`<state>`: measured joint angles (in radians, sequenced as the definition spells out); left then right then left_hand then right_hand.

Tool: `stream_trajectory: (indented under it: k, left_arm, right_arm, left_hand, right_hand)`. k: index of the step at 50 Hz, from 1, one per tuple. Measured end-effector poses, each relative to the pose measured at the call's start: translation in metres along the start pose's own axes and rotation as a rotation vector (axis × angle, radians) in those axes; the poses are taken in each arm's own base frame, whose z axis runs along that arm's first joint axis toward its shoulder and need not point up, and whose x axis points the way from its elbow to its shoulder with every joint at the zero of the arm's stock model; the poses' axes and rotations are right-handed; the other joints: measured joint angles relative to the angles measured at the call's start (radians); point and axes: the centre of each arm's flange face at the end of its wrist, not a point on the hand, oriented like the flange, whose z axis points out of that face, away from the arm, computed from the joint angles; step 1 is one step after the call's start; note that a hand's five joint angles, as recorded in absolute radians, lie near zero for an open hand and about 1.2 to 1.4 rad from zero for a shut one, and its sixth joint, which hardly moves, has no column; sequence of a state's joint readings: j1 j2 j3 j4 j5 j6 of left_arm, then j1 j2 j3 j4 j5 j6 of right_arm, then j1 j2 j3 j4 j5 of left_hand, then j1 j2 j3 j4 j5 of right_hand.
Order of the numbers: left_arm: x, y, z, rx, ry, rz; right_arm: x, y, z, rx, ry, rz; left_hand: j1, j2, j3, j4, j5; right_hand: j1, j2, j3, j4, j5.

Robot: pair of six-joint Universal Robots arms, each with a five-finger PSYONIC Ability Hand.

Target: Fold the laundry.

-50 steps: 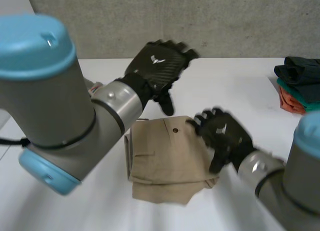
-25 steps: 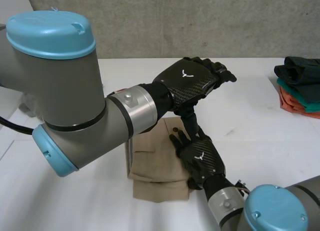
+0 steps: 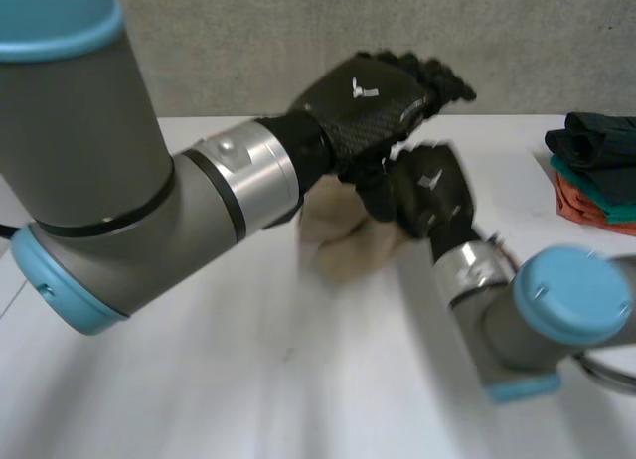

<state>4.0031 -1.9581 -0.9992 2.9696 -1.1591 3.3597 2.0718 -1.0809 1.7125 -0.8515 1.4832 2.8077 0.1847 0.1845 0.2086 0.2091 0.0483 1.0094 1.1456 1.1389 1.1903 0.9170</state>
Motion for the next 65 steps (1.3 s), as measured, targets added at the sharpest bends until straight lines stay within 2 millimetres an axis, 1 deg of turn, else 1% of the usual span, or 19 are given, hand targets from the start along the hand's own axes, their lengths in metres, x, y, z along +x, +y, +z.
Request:
stream_trajectory:
  k: [5, 6, 12, 15, 16, 17, 22, 24, 25, 27, 31, 34, 37, 42, 45, 48, 51, 57, 65]
  left_arm:
    - [-0.008, -0.019, -0.002, 0.067, -0.035, -0.001]
    - [-0.012, -0.025, -0.003, 0.093, -0.05, -0.003]
    - [-0.023, -0.045, -0.007, 0.169, -0.092, -0.012]
    - [-0.025, -0.048, -0.008, 0.184, -0.098, -0.017]
    - [-0.025, -0.048, -0.008, 0.185, -0.099, -0.018]
    - [-0.026, -0.048, -0.008, 0.186, -0.098, -0.02]
    - [-0.025, -0.041, -0.004, 0.169, -0.093, -0.03]
    - [-0.025, -0.036, -0.002, 0.156, -0.092, -0.036]
    - [-0.025, -0.036, -0.002, 0.156, -0.092, -0.036]
    - [-0.025, -0.028, 0.001, 0.138, -0.089, -0.043]
    - [-0.024, -0.02, 0.004, 0.118, -0.086, -0.052]
    - [-0.023, -0.012, 0.007, 0.1, -0.083, -0.06]
    - [-0.022, -0.007, 0.008, 0.086, -0.079, -0.067]
    - [-0.019, -0.002, 0.009, 0.072, -0.073, -0.073]
    - [-0.018, -0.002, 0.009, 0.073, -0.07, -0.072]
    - [-0.016, -0.004, 0.008, 0.076, -0.067, -0.071]
    - [-0.014, -0.008, 0.007, 0.085, -0.064, -0.067]
    - [-0.01, -0.017, 0.003, 0.106, -0.055, -0.062]
    - [0.005, -0.023, 0.002, 0.116, -0.021, -0.066]
  right_arm:
    - [0.056, -0.015, 0.035, 0.104, 0.083, -0.018]
    - [0.081, -0.021, 0.047, 0.142, 0.121, -0.021]
    - [0.183, -0.04, 0.077, 0.272, 0.27, -0.017]
    - [0.235, -0.037, 0.084, 0.315, 0.317, -0.005]
    - [0.243, -0.035, 0.084, 0.319, 0.322, -0.003]
    - [0.265, -0.027, 0.086, 0.327, 0.335, 0.002]
    - [0.335, 0.013, 0.083, 0.319, 0.371, 0.009]
    - [0.357, 0.037, 0.08, 0.304, 0.382, 0.013]
    - [0.357, 0.037, 0.08, 0.304, 0.382, 0.013]
    - [0.379, 0.075, 0.073, 0.271, 0.387, 0.034]
    - [0.39, 0.122, 0.063, 0.223, 0.372, 0.069]
    - [0.389, 0.167, 0.05, 0.164, 0.342, 0.106]
    - [0.386, 0.199, 0.038, 0.12, 0.321, 0.129]
    - [0.382, 0.223, 0.024, 0.086, 0.297, 0.141]
    - [0.383, 0.217, 0.023, 0.089, 0.285, 0.132]
    - [0.388, 0.198, 0.024, 0.103, 0.285, 0.117]
    - [0.392, 0.179, 0.025, 0.104, 0.294, 0.117]
    - [0.401, 0.136, 0.016, 0.046, 0.329, 0.162]
    - [0.427, 0.094, -0.038, -0.161, 0.464, 0.163]
  left_hand:
    - [0.0, 0.0, 0.0, 0.0, 0.0]
    - [0.0, 0.0, 0.0, 0.0, 0.0]
    - [0.0, 0.0, 0.0, 0.0, 0.0]
    - [0.0, 0.0, 0.0, 0.0, 0.0]
    - [0.0, 0.0, 0.0, 0.0, 0.0]
    - [0.0, 0.0, 0.0, 0.0, 0.0]
    - [0.0, 0.0, 0.0, 0.0, 0.0]
    - [0.0, 0.0, 0.0, 0.0, 0.0]
    - [0.0, 0.0, 0.0, 0.0, 0.0]
    - [0.0, 0.0, 0.0, 0.0, 0.0]
    - [0.0, 0.0, 0.0, 0.0, 0.0]
    - [0.0, 0.0, 0.0, 0.0, 0.0]
    - [0.0, 0.0, 0.0, 0.0, 0.0]
    - [0.0, 0.0, 0.0, 0.0, 0.0]
    - [0.0, 0.0, 0.0, 0.0, 0.0]
    - [0.0, 0.0, 0.0, 0.0, 0.0]
    - [0.0, 0.0, 0.0, 0.0, 0.0]
    - [0.0, 0.0, 0.0, 0.0, 0.0]
    - [0.0, 0.0, 0.0, 0.0, 0.0]
  right_hand:
    - [0.0, 0.001, 0.006, 0.003, 0.007]
    - [0.0, 0.001, 0.006, 0.004, 0.008]
    - [0.0, 0.001, 0.01, 0.006, 0.016]
    - [0.0, 0.001, 0.011, 0.007, 0.023]
    - [0.0, 0.001, 0.011, 0.007, 0.025]
    - [0.0, 0.001, 0.011, 0.007, 0.025]
    - [0.0, 0.001, 0.011, 0.007, 0.025]
    - [0.0, 0.001, 0.011, 0.007, 0.025]
    - [0.0, 0.001, 0.011, 0.007, 0.025]
    - [0.0, 0.001, 0.011, 0.007, 0.025]
    - [0.0, 0.001, 0.011, 0.009, 0.036]
    - [0.0, 0.001, 0.014, 0.01, 0.046]
    - [0.0, 0.001, 0.014, 0.01, 0.062]
    - [0.0, 0.001, 0.014, 0.011, 0.096]
    - [-0.106, -0.183, -0.171, -0.191, -0.1]
    - [-0.606, -0.7, -0.66, -0.643, -0.55]
    - [-0.782, -0.913, -0.894, -0.925, -0.812]
    - [-0.785, -0.931, -0.926, -0.984, -0.875]
    - [-0.785, -0.931, -0.926, -0.984, -0.875]
